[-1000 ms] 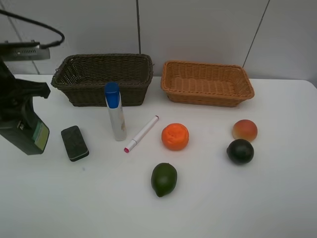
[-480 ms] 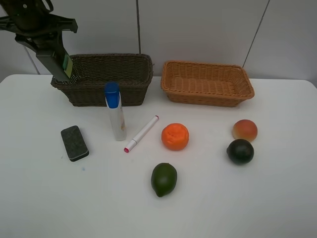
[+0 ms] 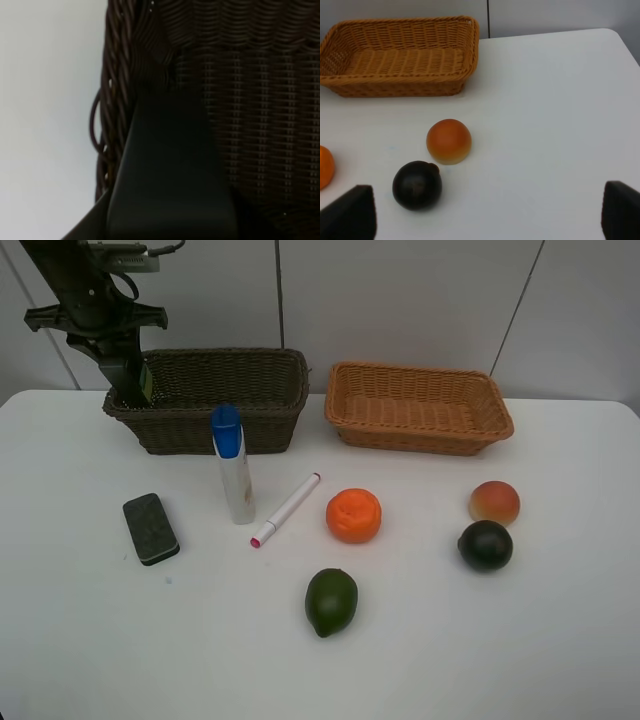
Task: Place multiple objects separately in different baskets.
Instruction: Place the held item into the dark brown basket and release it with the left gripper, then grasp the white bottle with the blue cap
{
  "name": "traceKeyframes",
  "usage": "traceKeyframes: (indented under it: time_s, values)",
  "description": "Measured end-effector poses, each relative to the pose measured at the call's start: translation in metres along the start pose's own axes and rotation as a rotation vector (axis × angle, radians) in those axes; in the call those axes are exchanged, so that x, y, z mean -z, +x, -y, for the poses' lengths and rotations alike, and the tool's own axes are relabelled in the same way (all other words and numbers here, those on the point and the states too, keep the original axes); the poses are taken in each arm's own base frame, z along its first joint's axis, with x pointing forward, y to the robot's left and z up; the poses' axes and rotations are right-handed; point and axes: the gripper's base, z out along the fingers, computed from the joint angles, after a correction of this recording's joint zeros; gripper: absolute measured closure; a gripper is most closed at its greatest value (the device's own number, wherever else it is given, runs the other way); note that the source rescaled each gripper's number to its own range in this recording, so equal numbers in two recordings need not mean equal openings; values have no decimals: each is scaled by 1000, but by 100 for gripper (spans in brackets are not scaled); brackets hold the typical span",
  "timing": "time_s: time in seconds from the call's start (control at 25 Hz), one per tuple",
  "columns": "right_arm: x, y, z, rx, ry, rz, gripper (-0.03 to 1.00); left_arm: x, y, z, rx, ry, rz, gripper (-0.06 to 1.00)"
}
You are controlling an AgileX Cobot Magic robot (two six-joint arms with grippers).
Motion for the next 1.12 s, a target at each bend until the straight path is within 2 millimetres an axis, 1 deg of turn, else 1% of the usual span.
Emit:
traceKeyframes:
  time_s: [0.08,0.12,0.16,0.24,0.32,0.36,0.44,0.56,0.68,0.8,0.92,1.12]
  values:
    - [0,0,0,0,0,0,-3,-7,1,1,5,9,-14,58]
    - [0,0,0,0,0,0,-3,-8,1,1,6,11,-18,52]
    - [0,0,0,0,0,0,-3,-8,1,2,7,12,-17,43]
    - [0,0,0,0,0,0,-3,-6,0,2,8,14,-11,17]
    - [0,0,0,0,0,0,-3,-6,1,2,12,14,-30,6]
    - [0,0,0,0,0,0,-3,-4,2,2,20,18,-43,4]
    - [0,0,0,0,0,0,-3,2,3,4,35,31,-87,2]
    - [0,0,0,0,0,0,-3,24,-2,8,51,69,-120,1]
    - [0,0,0,0,0,0,-3,43,-7,12,62,118,-83,1]
    - [0,0,0,0,0,0,-3,63,-2,19,55,150,-64,1]
    - [0,0,0,0,0,0,-3,80,18,36,21,183,-89,1]
    - [0,0,0,0,0,0,-3,102,70,81,-71,210,-159,1]
